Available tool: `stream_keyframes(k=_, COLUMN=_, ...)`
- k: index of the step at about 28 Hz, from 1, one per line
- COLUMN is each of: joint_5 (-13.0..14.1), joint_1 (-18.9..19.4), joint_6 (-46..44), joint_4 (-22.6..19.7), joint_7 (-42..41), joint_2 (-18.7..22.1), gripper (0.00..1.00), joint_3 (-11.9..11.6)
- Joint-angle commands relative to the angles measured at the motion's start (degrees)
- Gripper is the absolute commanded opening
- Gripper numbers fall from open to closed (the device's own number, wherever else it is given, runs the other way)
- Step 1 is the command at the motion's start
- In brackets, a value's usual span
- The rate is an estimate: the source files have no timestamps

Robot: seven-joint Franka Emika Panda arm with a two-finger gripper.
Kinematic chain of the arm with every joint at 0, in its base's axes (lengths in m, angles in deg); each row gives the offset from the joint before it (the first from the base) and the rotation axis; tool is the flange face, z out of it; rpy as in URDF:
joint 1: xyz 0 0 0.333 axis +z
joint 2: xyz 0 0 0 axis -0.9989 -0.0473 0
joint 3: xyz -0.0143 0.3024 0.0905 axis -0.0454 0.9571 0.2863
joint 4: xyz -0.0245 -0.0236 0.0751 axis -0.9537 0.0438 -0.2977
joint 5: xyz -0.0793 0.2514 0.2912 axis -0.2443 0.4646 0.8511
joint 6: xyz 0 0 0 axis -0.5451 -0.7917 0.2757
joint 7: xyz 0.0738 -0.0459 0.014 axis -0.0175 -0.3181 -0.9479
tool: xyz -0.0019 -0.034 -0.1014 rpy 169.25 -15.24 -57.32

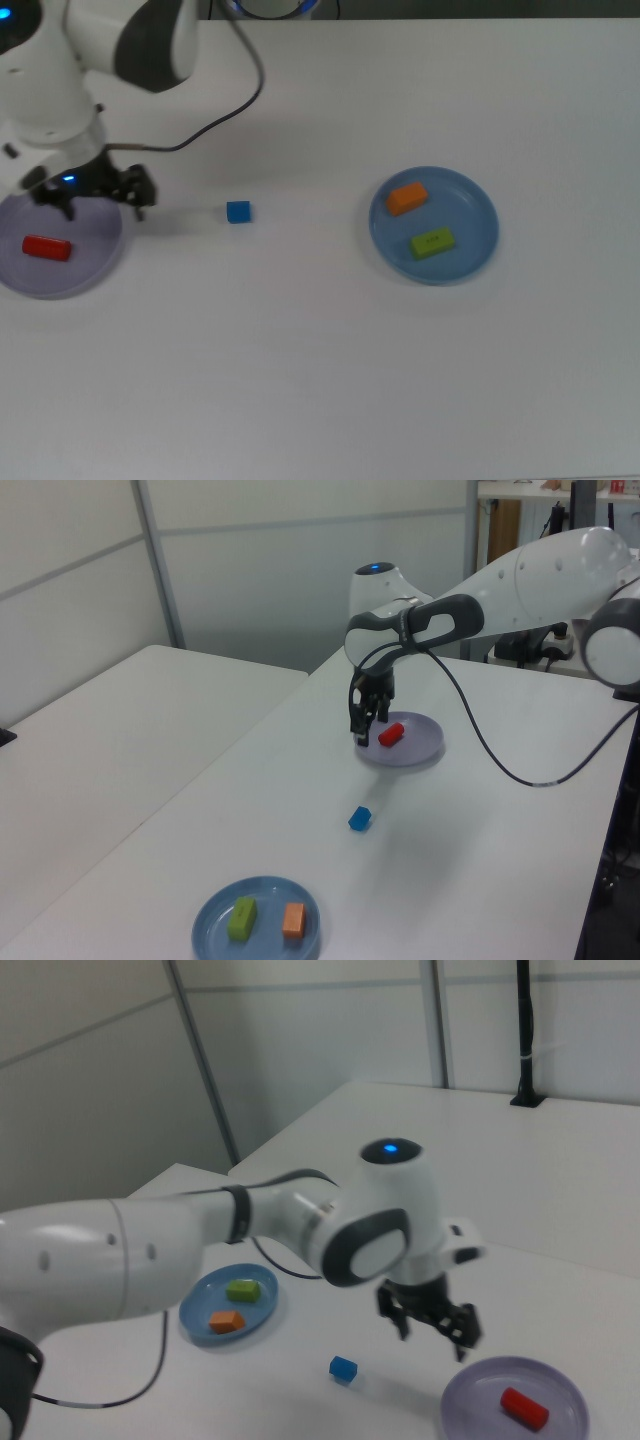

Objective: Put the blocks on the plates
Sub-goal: 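Lower the gripper onto the blue cube and grasp it, then carry the blue cube to the lavender plate beside the red block, release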

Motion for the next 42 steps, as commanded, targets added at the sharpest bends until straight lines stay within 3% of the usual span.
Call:
stream_keyframes(k=1, joint_5=0.7, joint_1=4.8, joint_6=-0.8, joint_4=-10.2, joint_7=3.9, joint_2=7.2, gripper=1.00, joint_3=0.9)
stream_keyframes(k=8, joint_5=-1.2, joint_1=9.3, joint_6=4.5, joint_4=-16.6, joint_7=9.3, joint_2=7.9, gripper=1.00, joint_3=1.9)
stream_keyframes(k=11, joint_5=-3.4, joint_1=9.6, joint_6=7.6, joint_4=-18.3, joint_7=10.3, joint_2=7.5, gripper=1.00, joint_3=2.0)
stream_keyframes(k=15, joint_5=-3.8, joint_1=9.8, joint_6=10.8, joint_4=-19.9, joint_7=10.4, joint_2=7.1, gripper=0.97, joint_3=2.0)
stream_keyframes(k=20, joint_5=-3.9, joint_1=10.0, joint_6=13.2, joint_4=-21.0, joint_7=10.4, joint_2=7.0, gripper=0.76, joint_3=2.1)
stream_keyframes(k=23, joint_5=-3.9, joint_1=10.8, joint_6=14.2, joint_4=-21.1, joint_7=10.4, joint_2=6.1, gripper=0.74, joint_3=2.1)
stream_keyframes(k=25, joint_5=-3.9, joint_1=11.1, joint_6=14.9, joint_4=-21.1, joint_7=10.4, joint_2=5.7, gripper=0.57, joint_3=2.1)
stream_keyframes(k=28, joint_5=-3.9, joint_1=11.2, joint_6=15.1, joint_4=-21.0, joint_7=10.4, joint_2=5.3, gripper=0.42, joint_3=2.1)
stream_keyframes(k=29, joint_5=-3.9, joint_1=11.2, joint_6=15.2, joint_4=-20.8, joint_7=10.4, joint_2=5.3, gripper=0.28, joint_3=2.1)
stream_keyframes(k=33, joint_5=-3.9, joint_1=11.2, joint_6=15.2, joint_4=-20.5, joint_7=10.5, joint_2=5.3, gripper=0.02, joint_3=2.1)
stream_keyframes(k=39, joint_5=-3.7, joint_1=10.5, joint_6=14.8, joint_4=-19.1, joint_7=10.5, joint_2=6.0, gripper=0.00, joint_3=1.6)
stream_keyframes(k=42, joint_5=-3.7, joint_1=8.4, joint_6=14.2, joint_4=-16.4, joint_7=10.2, joint_2=6.6, gripper=0.00, joint_3=0.5)
